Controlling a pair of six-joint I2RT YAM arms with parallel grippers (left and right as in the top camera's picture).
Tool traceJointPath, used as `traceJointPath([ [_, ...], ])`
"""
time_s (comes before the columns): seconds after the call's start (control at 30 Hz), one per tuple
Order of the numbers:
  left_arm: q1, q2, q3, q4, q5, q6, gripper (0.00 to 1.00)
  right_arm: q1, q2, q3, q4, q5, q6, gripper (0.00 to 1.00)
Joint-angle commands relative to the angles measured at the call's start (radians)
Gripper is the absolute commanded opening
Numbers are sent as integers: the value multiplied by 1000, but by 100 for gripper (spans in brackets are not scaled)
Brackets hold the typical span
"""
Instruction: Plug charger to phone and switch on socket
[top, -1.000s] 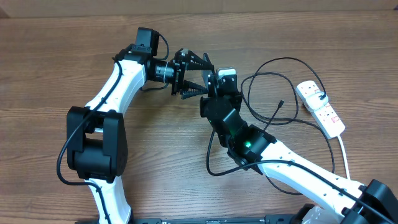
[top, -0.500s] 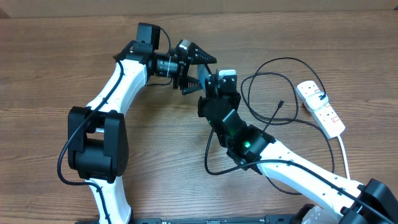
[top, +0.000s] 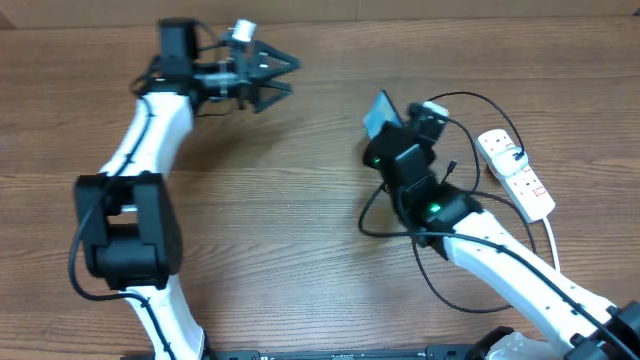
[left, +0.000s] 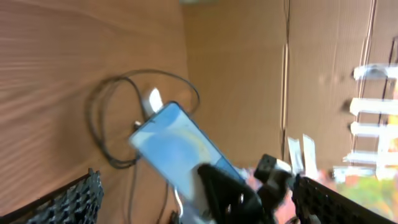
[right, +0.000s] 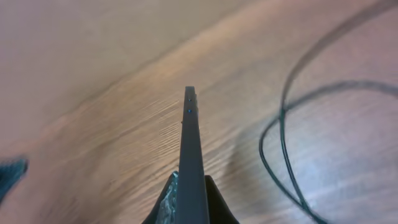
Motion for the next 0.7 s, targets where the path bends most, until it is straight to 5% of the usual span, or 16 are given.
traceJointPath([
  [0.0, 37, -83, 13, -220, -205, 198, 100, -51, -54, 10, -13, -188, 263, 4],
  [0.1, 38, -106, 13, -435, -400, 198, 100, -73, -47, 10, -15, -305, 352, 4],
  [0.27, 35, -106, 13, -611, -422, 93, 100, -71, -43, 10, -8, -319, 525, 4],
  [0.4, 8, -106, 12, -626, -423, -146, 100, -67, -35, 10, 30, -317, 691, 4],
  [0.47, -19, -106, 12, -619, -423, -272, 91, -66, -10, 10, 101, -318, 705, 4],
  [0.67, -89, -106, 12, -581, -424, -460, 89, -23, 73, 10, 151, -321, 925, 4],
])
